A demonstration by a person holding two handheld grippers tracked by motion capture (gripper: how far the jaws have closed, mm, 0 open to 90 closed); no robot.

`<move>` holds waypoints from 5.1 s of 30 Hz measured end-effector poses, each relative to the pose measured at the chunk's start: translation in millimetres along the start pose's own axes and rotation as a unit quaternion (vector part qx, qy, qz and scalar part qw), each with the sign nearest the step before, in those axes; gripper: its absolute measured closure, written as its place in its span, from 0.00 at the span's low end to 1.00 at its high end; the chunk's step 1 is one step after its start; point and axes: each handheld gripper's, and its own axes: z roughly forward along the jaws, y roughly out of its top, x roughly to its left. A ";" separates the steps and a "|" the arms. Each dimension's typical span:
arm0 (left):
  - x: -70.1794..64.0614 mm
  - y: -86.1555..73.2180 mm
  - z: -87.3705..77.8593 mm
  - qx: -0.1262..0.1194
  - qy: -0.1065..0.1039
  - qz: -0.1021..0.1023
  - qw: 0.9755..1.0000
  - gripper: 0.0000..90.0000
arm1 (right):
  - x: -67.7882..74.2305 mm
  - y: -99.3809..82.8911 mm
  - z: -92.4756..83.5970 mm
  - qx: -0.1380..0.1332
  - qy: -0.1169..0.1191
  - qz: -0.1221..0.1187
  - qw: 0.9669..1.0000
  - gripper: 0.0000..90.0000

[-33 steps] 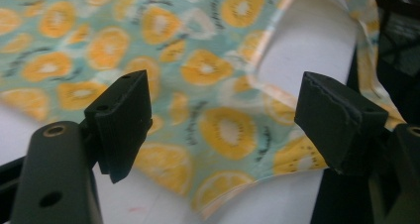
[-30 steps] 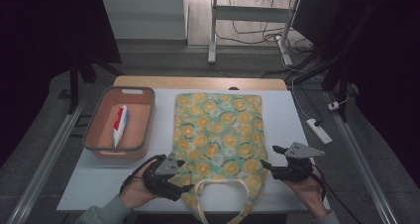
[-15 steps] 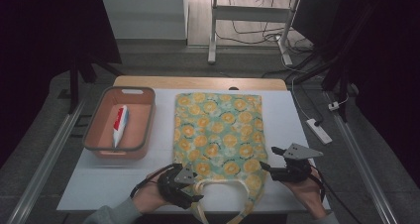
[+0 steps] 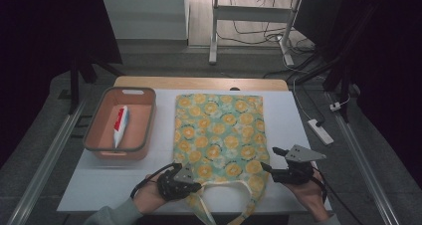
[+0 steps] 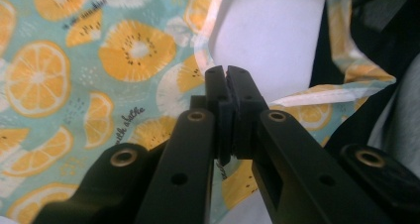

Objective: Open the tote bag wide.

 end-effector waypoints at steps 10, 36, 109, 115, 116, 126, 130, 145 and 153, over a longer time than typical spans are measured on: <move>25.4 7.3 -39.7 -0.118 -0.006 -0.059 0.991 0.98 | 32.2 23.2 -4.8 0.000 0.060 -0.038 0.997 0.34; 75.4 32.5 -57.5 -0.188 0.034 -0.113 0.975 0.98 | 97.4 14.3 72.2 0.141 0.164 -0.135 0.967 0.42; 14.2 79.5 101.5 0.021 0.038 0.028 0.999 0.56 | -66.7 45.2 152.9 0.156 0.056 0.059 0.984 0.97; 16.1 80.3 105.7 0.021 0.030 0.034 0.999 0.96 | -69.4 46.6 147.2 0.151 0.050 0.059 0.985 0.97; 15.9 80.5 101.8 0.016 0.019 0.034 0.999 0.98 | -70.4 47.0 145.2 0.150 0.049 0.062 0.986 0.97; 5.2 91.3 -3.5 -0.132 -0.085 0.034 0.987 0.98 | -91.5 57.9 107.4 0.097 0.012 0.088 0.991 0.97; 8.3 93.1 -25.7 -0.153 -0.100 0.029 0.983 0.98 | -98.7 59.2 93.4 0.074 0.008 0.106 0.992 0.97; 10.2 77.0 -11.3 -0.109 -0.033 0.027 0.993 0.54 | -85.9 52.6 97.1 0.100 0.049 0.080 0.991 0.91; 45.9 70.0 2.9 -0.044 -0.003 -0.014 0.999 0.40 | -80.9 50.6 88.0 0.099 0.052 0.083 0.990 0.81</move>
